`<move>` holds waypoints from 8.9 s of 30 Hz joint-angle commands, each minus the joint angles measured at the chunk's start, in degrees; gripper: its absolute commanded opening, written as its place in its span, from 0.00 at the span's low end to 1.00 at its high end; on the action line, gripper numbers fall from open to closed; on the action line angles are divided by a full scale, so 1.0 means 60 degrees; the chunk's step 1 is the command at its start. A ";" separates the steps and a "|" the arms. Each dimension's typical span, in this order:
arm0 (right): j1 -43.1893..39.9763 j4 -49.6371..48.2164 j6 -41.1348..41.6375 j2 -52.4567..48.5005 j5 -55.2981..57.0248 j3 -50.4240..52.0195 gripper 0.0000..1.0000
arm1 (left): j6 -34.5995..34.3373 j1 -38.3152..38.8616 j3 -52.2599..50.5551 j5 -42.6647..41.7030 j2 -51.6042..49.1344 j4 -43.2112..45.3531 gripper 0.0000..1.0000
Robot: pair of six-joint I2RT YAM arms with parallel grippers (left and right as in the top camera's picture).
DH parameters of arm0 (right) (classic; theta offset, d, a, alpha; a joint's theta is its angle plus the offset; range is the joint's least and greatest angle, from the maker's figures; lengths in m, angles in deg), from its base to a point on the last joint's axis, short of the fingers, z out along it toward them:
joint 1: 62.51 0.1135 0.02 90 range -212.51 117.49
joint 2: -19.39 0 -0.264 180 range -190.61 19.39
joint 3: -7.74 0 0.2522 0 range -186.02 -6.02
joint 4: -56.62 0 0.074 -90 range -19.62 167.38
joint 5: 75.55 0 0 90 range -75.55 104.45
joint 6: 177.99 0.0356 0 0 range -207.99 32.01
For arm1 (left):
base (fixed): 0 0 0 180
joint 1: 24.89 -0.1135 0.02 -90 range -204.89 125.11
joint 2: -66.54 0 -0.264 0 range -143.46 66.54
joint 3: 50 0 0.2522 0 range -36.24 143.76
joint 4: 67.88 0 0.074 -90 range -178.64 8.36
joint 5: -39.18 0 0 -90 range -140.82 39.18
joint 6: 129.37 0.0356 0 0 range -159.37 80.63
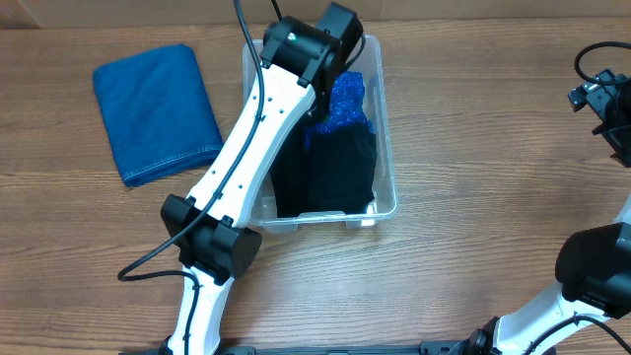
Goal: Pack container
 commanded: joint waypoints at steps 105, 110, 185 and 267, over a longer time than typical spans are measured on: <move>-0.0015 -0.0018 0.0044 0.0062 0.0029 -0.0015 1.00 | -0.0954 0.0229 -0.3683 -0.1789 0.0692 0.4976 0.14; -0.0015 -0.0018 0.0044 0.0062 0.0029 -0.0015 1.00 | -0.1151 0.0528 -0.3701 -0.2157 -0.0211 0.4794 0.15; -0.0015 -0.0018 0.0044 0.0062 0.0029 -0.0015 1.00 | 0.1231 -0.9737 -0.2707 -0.7118 0.0361 0.2419 1.00; -0.0015 -0.0018 0.0044 0.0062 0.0029 -0.0011 1.00 | 0.2076 -1.0684 -0.8018 -1.1624 -0.1064 1.0575 0.04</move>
